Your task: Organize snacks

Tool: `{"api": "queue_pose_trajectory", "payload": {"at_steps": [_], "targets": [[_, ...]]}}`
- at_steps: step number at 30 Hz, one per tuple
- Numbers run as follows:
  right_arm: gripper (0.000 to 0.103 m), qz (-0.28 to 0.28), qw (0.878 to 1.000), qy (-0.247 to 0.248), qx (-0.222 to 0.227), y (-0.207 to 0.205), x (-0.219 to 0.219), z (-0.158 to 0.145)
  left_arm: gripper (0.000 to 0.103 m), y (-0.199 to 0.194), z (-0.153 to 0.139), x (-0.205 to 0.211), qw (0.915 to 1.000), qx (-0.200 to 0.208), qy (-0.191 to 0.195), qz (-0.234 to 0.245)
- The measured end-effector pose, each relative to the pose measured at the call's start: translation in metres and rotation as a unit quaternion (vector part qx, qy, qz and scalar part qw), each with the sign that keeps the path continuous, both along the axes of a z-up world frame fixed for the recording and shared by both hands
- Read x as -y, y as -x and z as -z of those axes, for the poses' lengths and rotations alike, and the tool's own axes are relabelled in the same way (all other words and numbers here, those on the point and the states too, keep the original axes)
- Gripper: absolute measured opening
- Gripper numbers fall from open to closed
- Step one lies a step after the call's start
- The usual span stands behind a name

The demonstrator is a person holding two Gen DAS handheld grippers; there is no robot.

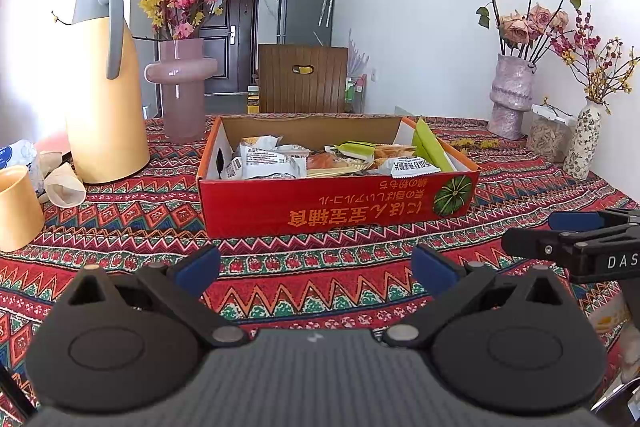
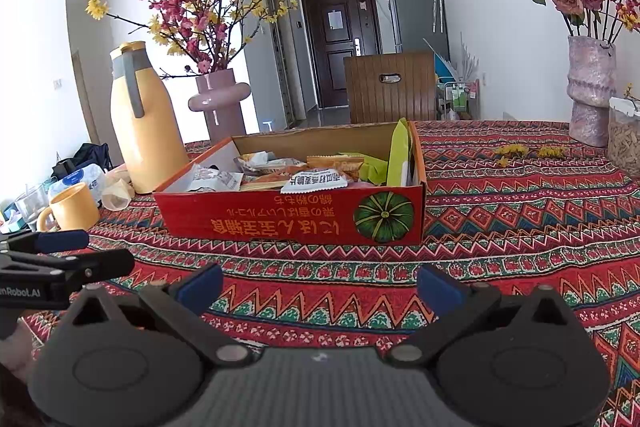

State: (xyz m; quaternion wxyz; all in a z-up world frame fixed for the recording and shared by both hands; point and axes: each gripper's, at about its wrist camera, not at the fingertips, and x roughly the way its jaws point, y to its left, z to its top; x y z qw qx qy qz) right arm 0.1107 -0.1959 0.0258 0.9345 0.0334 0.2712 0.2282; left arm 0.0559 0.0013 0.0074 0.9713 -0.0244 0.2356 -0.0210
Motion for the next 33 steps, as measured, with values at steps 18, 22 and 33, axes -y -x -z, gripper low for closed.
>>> {"api": "queue_pose_trajectory", "payload": {"at_steps": [18,22,33], "targets": [[0.103,0.001,1.0,0.0,0.002,0.0038,0.0008,-0.0018,0.103,0.0015,0.0014,-0.0048,0.9999,-0.001,0.01,-0.004],[0.103,0.001,1.0,0.0,0.002,0.0039,0.0008,-0.0017,0.103,0.0017,0.0023,-0.0055,0.9999,-0.001,0.012,-0.004],[0.103,0.001,1.0,0.001,0.002,0.0055,0.002,-0.0029,0.103,0.003,0.0039,-0.0031,0.9999,0.002,0.012,0.01]]}}
